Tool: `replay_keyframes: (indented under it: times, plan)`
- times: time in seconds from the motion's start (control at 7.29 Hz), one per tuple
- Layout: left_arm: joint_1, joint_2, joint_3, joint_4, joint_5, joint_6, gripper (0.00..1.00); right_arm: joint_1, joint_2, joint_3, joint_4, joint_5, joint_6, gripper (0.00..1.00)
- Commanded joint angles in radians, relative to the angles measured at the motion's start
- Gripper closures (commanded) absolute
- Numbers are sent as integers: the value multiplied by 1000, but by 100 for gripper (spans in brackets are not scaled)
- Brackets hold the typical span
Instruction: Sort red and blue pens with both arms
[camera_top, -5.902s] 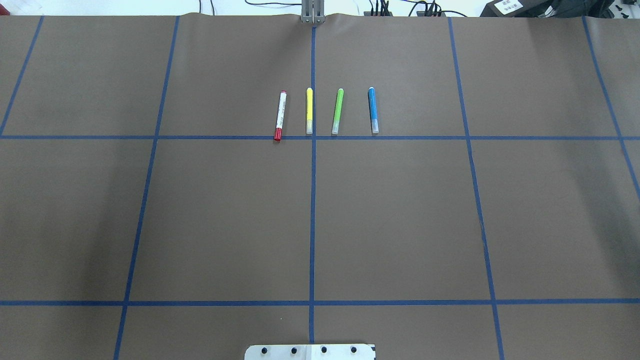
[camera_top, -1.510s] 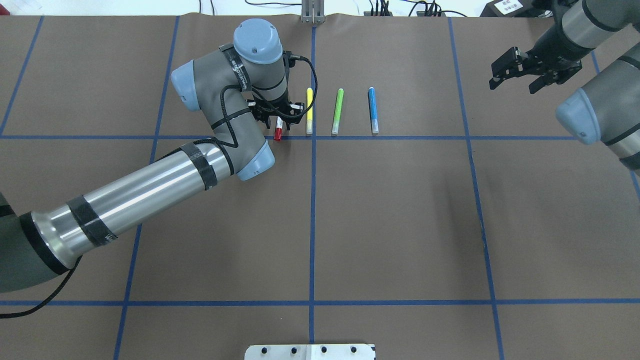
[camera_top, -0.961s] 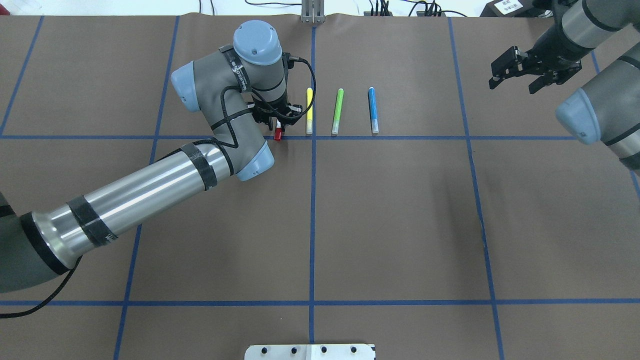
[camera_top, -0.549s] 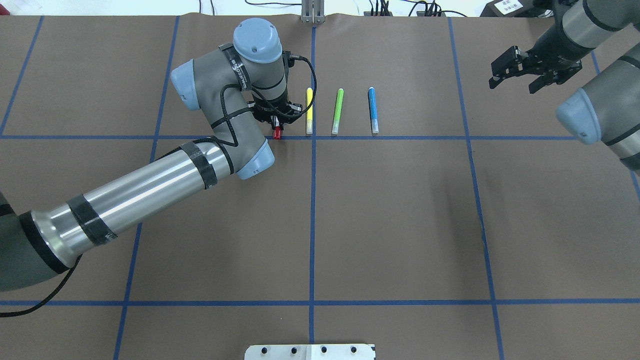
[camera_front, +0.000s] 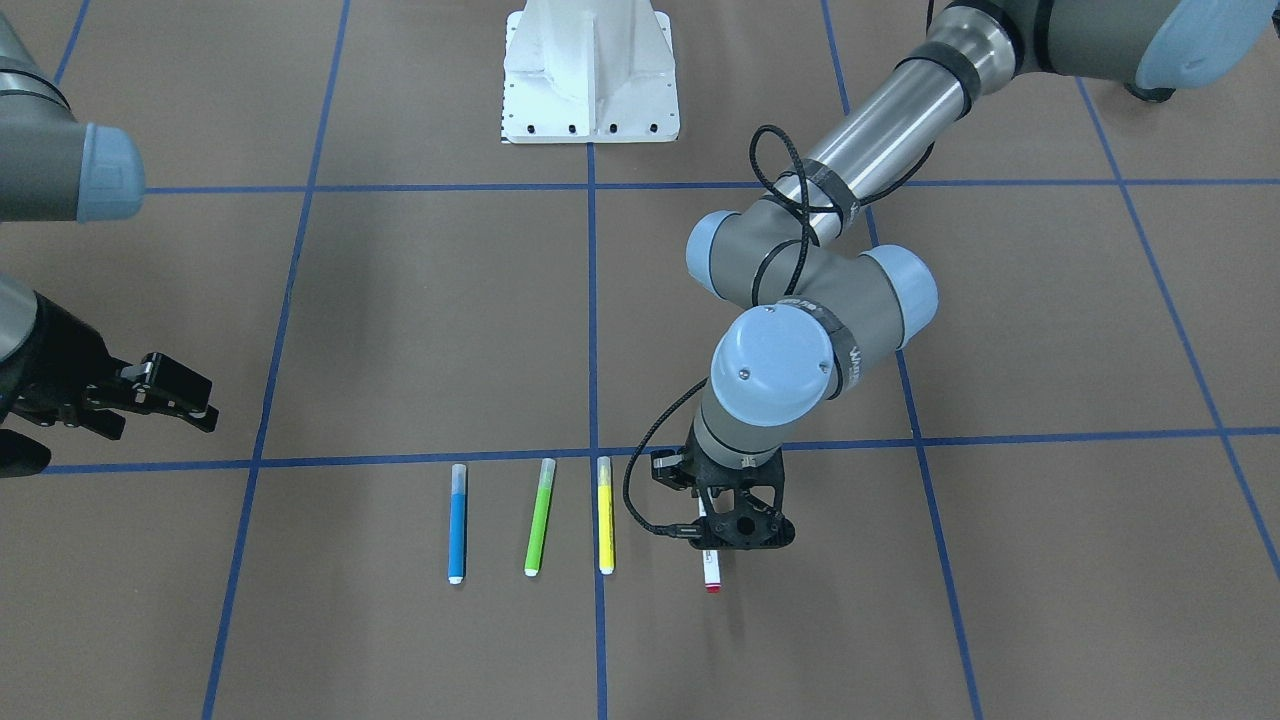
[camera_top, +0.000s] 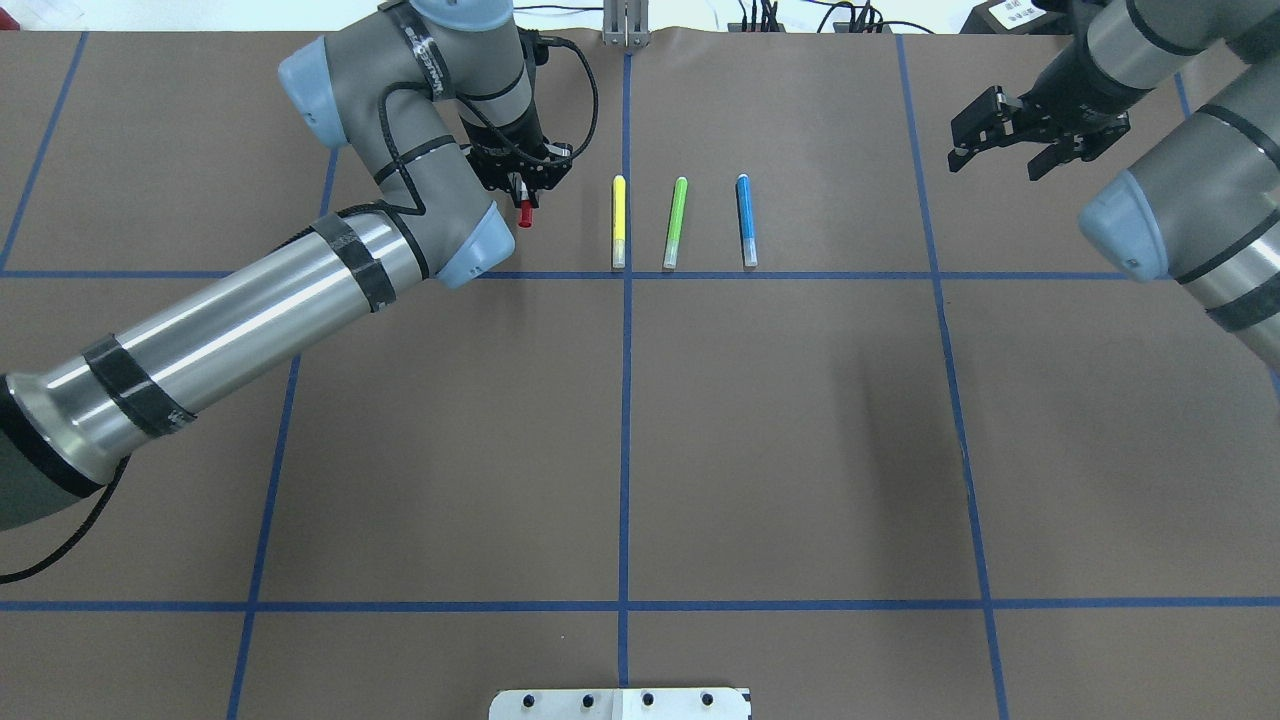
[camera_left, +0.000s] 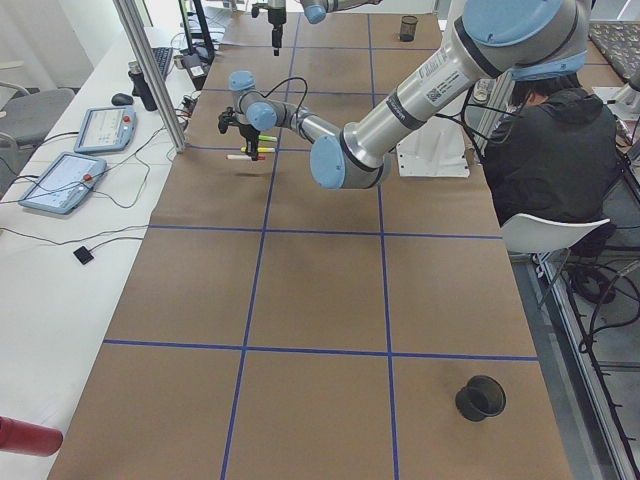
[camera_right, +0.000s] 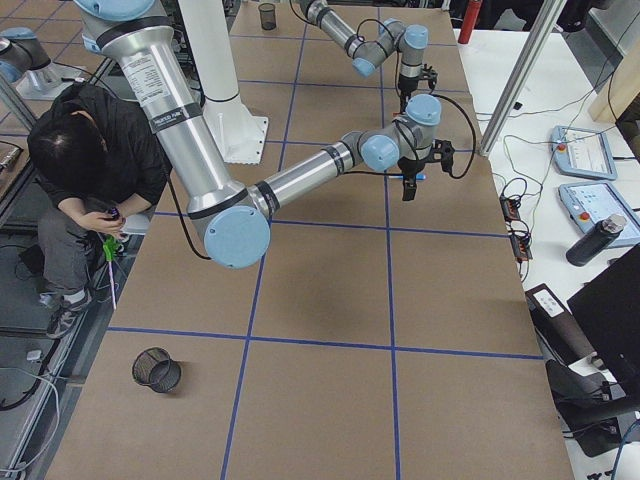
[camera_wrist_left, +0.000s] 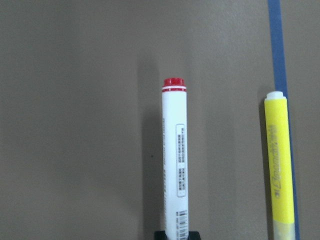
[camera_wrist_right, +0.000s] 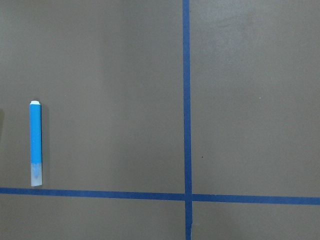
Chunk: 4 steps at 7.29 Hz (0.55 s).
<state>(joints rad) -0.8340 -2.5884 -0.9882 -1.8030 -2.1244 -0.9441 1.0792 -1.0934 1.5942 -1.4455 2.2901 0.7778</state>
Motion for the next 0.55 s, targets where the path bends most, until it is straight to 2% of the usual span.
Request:
replay_keyframes:
  times: [0.0,0.14,0.27,0.41]
  plan:
    - [-66,51,-62,40,-54,51,100,-108,120,-89,4,-98,83,1]
    - [-101,101,-104,47,-87,59,100,-146,154,-127,4,-131,98,1]
    - [-138,157,-169,71,-124,70,100,-186,212,-179,2,-202,130,2]
    - [-164,198,-241,135,-124,156,100,-211,263,-244,5,-233,132,4]
